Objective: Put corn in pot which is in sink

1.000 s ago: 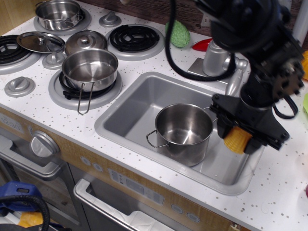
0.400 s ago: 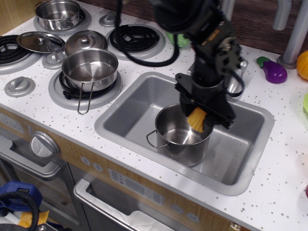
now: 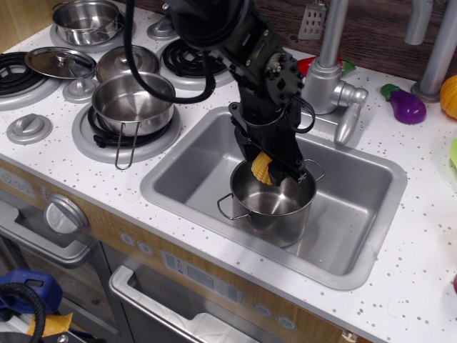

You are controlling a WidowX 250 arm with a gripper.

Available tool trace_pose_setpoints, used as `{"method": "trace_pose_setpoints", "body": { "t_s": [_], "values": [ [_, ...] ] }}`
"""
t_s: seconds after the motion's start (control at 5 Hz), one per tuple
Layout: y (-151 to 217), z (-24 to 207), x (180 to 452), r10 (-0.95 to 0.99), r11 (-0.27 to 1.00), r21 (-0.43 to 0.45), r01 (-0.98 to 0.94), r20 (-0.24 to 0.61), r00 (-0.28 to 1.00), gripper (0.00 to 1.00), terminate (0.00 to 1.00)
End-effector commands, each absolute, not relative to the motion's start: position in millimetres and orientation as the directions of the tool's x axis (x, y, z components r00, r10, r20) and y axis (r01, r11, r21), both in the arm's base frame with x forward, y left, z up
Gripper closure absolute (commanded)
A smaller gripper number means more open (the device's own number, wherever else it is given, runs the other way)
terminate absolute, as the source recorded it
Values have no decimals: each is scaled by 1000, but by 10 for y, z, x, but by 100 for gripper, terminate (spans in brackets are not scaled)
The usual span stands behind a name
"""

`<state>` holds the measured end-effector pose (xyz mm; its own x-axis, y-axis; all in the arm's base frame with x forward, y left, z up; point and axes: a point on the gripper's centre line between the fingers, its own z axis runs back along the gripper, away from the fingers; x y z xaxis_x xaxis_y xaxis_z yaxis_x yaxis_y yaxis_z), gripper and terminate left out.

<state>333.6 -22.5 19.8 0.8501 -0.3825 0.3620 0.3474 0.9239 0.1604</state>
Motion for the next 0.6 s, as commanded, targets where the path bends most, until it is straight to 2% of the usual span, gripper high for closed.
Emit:
{"method": "trace_pose_setpoints", "body": {
  "t_s": [0.0,0.2,0.4],
  "values": [
    [-204,274,3365,-385,923,169,346,385,838,0,0],
    [-204,274,3365,-385,923,169,346,385,838,0,0],
    [-204,274,3365,-385,923,169,346,385,838,0,100]
  ]
}}
